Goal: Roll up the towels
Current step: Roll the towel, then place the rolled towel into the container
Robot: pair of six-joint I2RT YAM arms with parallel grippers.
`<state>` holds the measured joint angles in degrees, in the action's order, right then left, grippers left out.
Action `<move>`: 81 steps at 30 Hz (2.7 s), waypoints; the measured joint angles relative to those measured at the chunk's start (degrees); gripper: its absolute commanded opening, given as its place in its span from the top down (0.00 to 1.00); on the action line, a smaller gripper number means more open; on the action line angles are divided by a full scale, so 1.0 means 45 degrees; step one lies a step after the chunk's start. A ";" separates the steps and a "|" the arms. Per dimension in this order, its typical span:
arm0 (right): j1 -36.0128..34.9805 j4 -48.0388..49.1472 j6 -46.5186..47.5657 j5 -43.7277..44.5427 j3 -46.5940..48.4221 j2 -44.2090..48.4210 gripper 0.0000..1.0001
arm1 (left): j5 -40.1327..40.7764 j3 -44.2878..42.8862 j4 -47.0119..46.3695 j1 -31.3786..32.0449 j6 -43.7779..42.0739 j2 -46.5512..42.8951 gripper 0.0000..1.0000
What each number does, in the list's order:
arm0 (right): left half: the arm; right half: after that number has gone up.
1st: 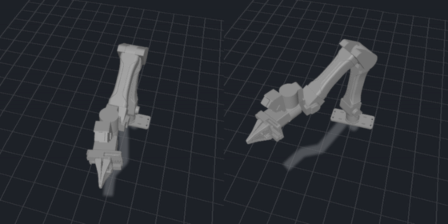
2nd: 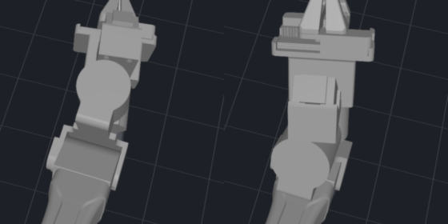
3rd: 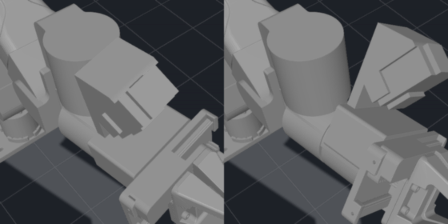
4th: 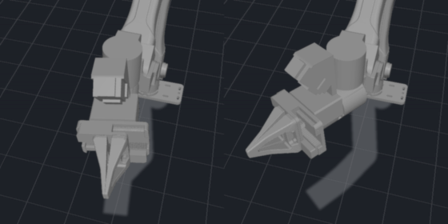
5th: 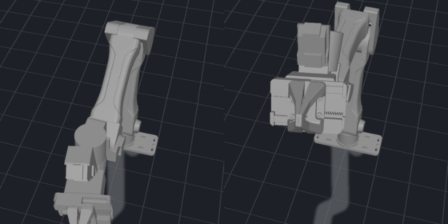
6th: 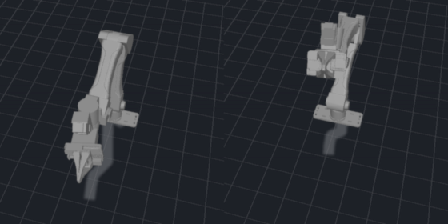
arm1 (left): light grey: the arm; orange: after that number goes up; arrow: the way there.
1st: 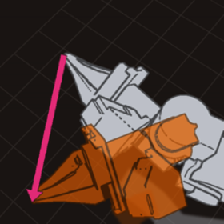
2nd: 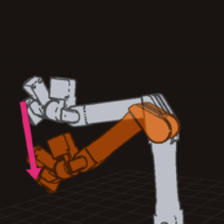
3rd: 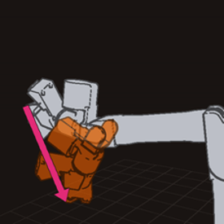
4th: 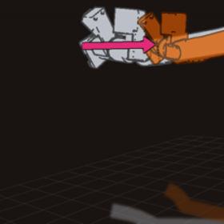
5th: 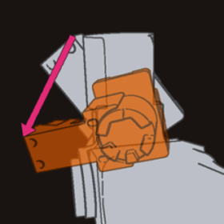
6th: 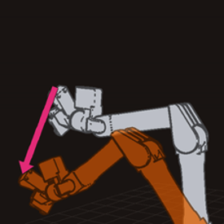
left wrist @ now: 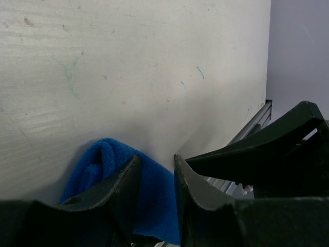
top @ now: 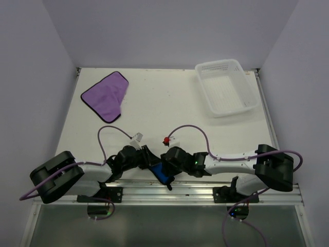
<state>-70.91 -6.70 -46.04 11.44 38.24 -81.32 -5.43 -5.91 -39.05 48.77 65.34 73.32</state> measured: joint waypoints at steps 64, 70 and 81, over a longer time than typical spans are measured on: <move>-0.0151 0.2895 -0.0432 -0.1146 0.0141 -0.1851 0.45 | 0.0393 -0.0243 0.1005 0.0000 -0.0325 -0.0442 0.62; -0.0325 0.3099 -0.0588 -0.1107 0.0180 -0.2084 0.58 | 0.0413 -0.0243 0.1015 0.0000 -0.0325 -0.0442 0.62; -0.0432 0.3473 -0.1156 -0.1054 0.0165 -0.2288 0.83 | 0.0491 -0.0306 0.1336 0.0000 -0.0335 -0.0597 0.61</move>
<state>-72.86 8.93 -51.24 6.70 38.98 -91.61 -3.22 -7.29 -33.04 48.77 63.83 70.63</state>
